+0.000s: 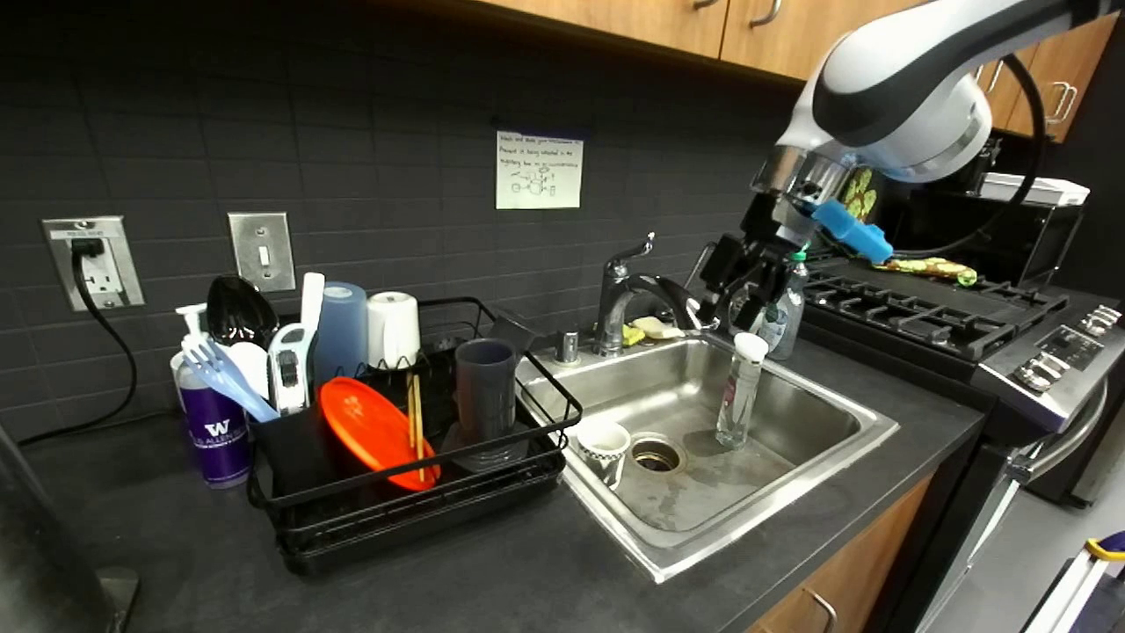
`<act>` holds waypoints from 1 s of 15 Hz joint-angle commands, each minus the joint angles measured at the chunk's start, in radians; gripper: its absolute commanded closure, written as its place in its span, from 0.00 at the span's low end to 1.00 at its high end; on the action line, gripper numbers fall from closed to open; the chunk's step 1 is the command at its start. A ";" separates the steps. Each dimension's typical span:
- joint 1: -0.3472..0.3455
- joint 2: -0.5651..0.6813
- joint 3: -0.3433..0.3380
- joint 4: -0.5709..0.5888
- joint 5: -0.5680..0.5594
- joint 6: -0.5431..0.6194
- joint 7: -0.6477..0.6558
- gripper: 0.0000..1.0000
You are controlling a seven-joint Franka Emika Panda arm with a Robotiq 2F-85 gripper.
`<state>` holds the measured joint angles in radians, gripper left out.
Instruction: Open the tap
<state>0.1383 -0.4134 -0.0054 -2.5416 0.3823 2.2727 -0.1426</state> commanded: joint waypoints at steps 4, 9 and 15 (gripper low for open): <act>0.026 -0.139 -0.151 -0.117 0.268 0.058 -0.216 0.00; 0.019 -0.160 -0.243 -0.151 0.500 0.067 -0.495 0.00; -0.030 -0.100 -0.238 -0.142 0.811 0.065 -0.862 0.00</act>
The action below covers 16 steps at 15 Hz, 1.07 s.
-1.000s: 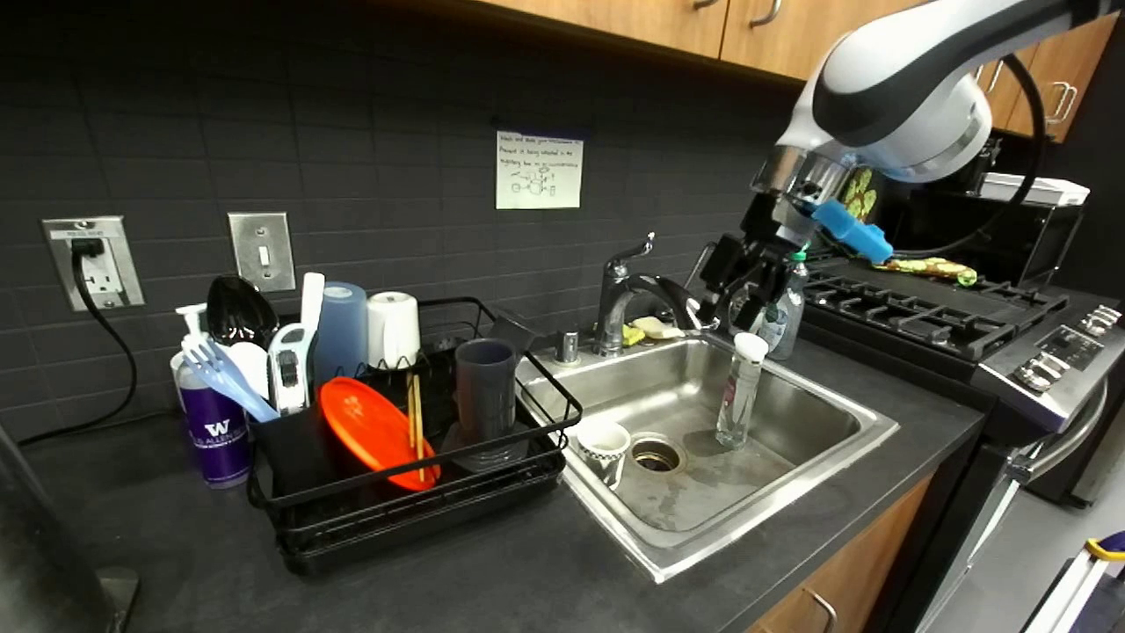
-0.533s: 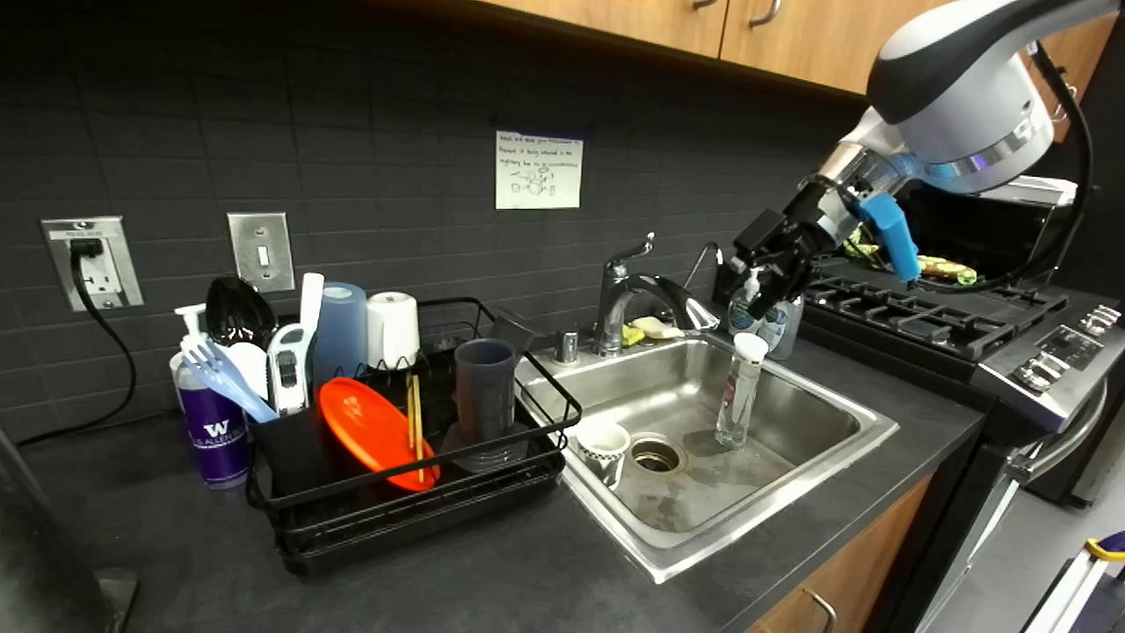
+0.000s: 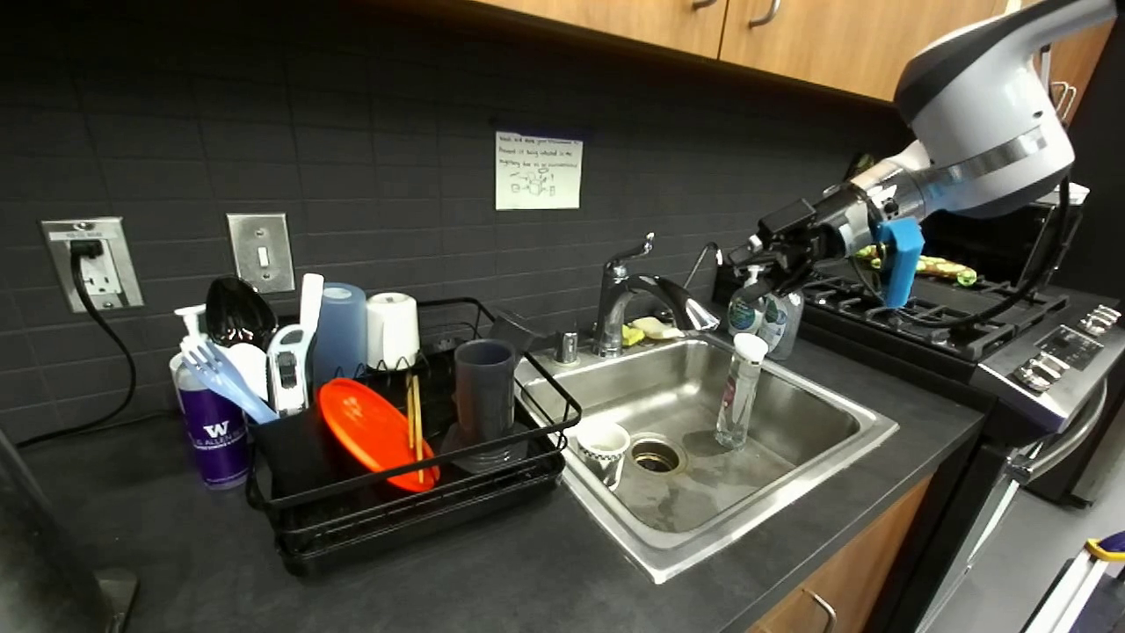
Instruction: Open the tap
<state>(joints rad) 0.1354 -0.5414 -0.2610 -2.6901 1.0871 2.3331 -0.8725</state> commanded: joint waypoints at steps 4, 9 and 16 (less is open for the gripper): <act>-0.074 0.079 0.054 0.025 0.273 -0.015 -0.311 0.26; -0.135 0.143 0.116 0.044 0.487 -0.017 -0.502 0.63; -0.199 0.228 0.211 0.107 0.695 0.022 -0.684 1.00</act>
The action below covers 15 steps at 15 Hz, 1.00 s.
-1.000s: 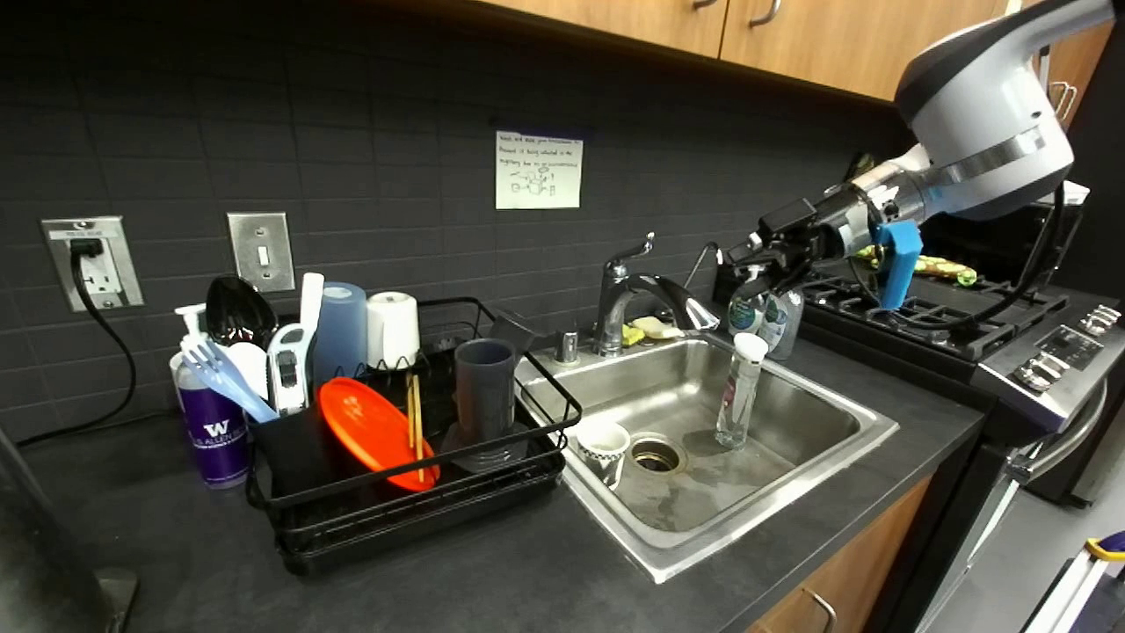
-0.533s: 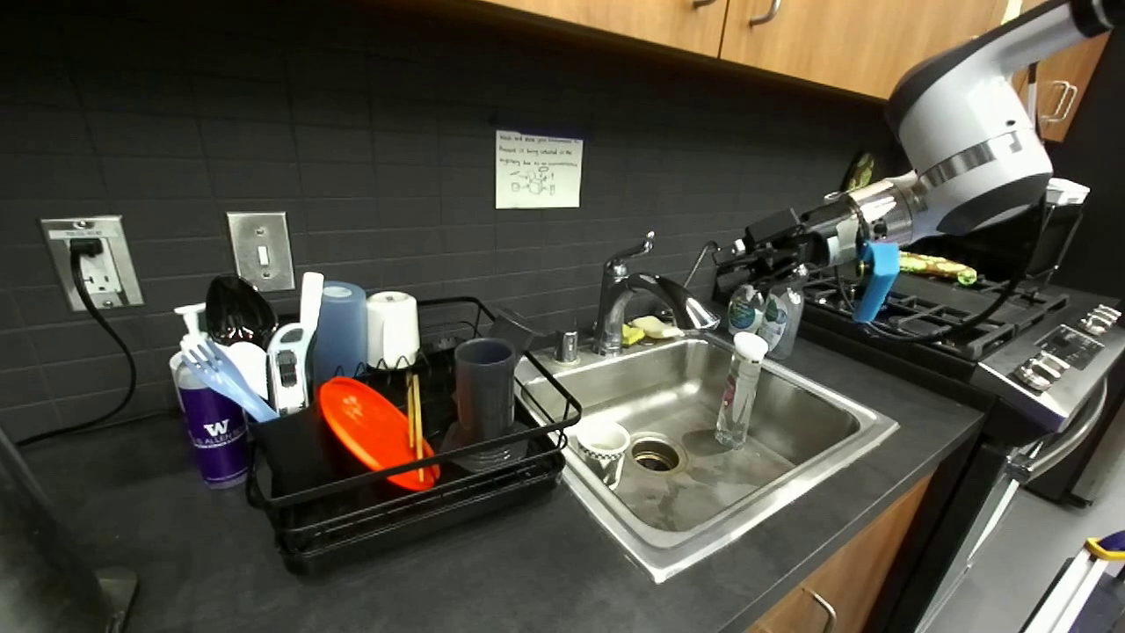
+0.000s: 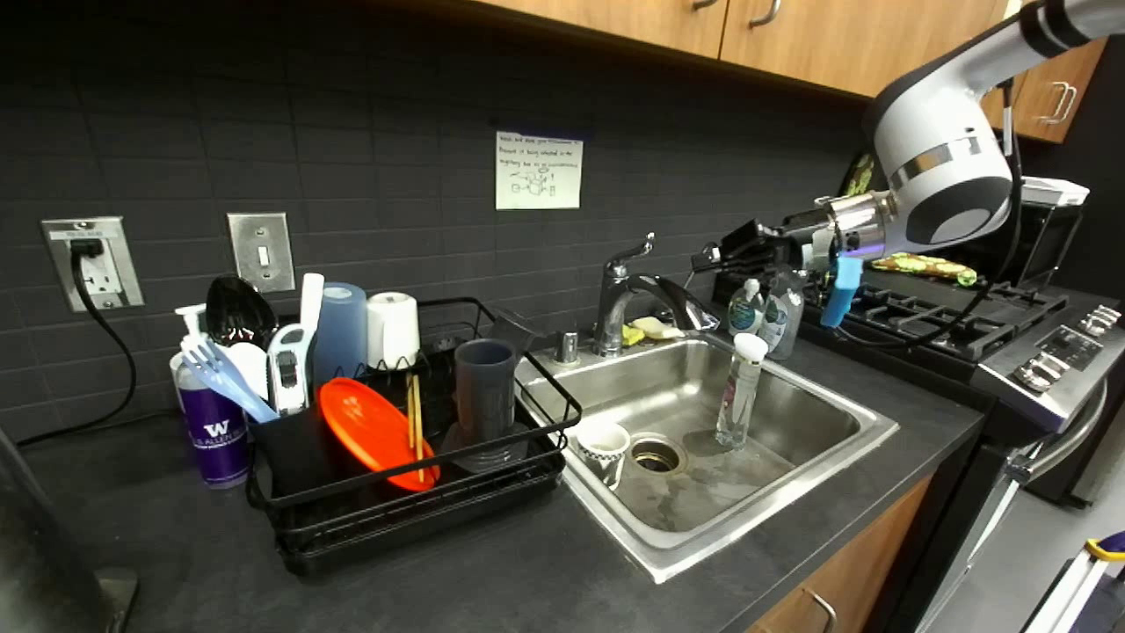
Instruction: Open the tap
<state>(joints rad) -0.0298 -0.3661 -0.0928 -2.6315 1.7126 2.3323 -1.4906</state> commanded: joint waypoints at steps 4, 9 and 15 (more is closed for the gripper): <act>-0.053 0.095 0.067 0.086 0.162 0.044 -0.150 1.00; -0.057 0.159 0.083 0.131 0.266 0.066 -0.236 1.00; -0.050 0.212 0.088 0.177 0.325 0.099 -0.295 1.00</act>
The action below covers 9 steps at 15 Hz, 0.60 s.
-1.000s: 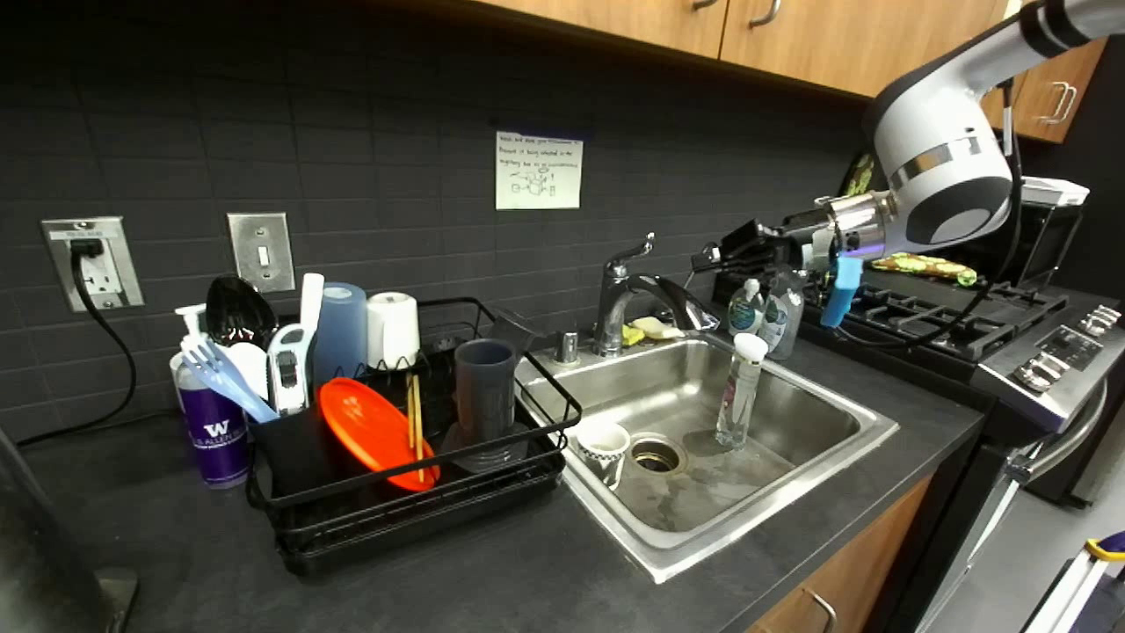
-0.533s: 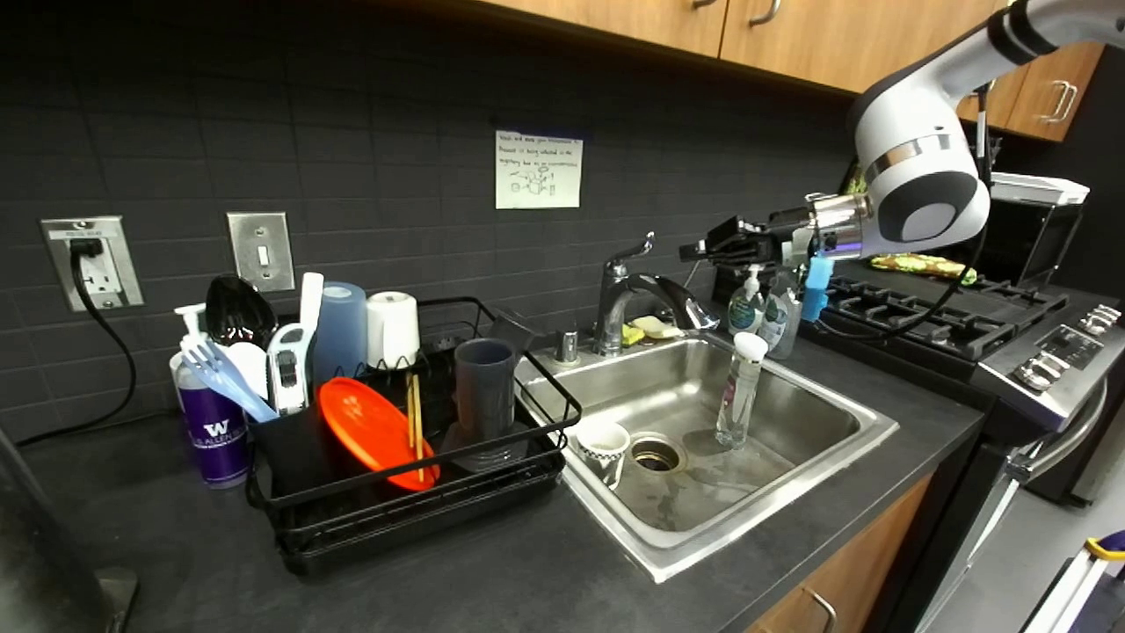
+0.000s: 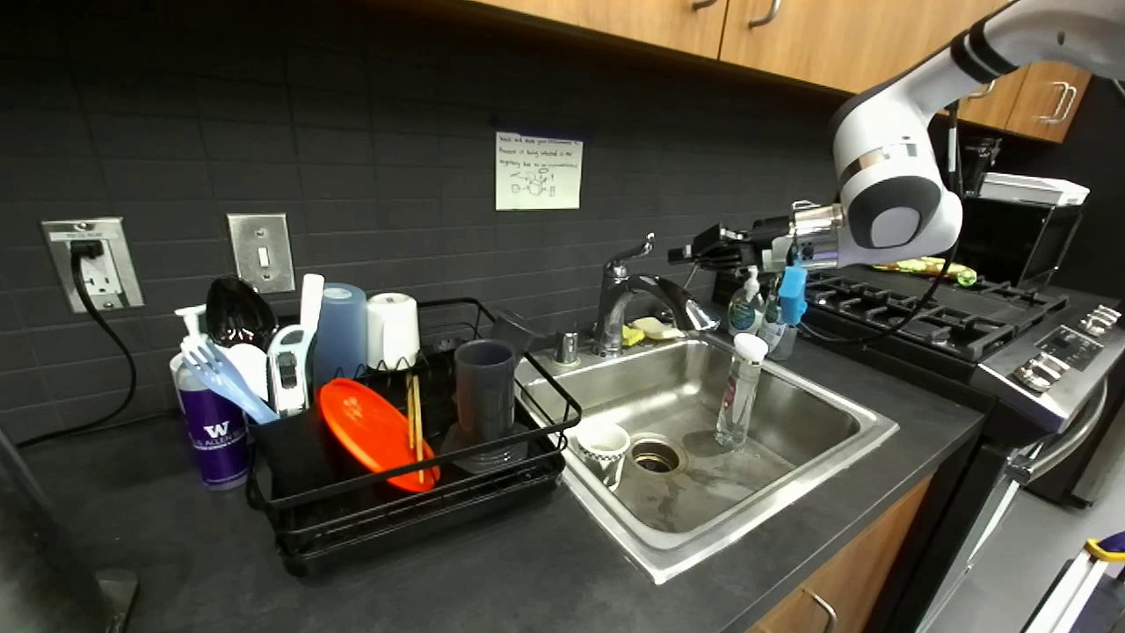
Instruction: Open the tap
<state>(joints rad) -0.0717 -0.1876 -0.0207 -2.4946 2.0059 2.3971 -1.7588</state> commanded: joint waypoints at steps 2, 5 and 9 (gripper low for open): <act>-0.005 0.044 0.016 0.054 0.034 0.047 -0.029 1.00; -0.002 0.063 0.016 0.079 0.026 0.059 -0.022 1.00; 0.005 0.089 0.020 0.117 0.017 0.085 -0.009 1.00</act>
<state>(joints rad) -0.0707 -0.1305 -0.0141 -2.4230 2.0109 2.4416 -1.7683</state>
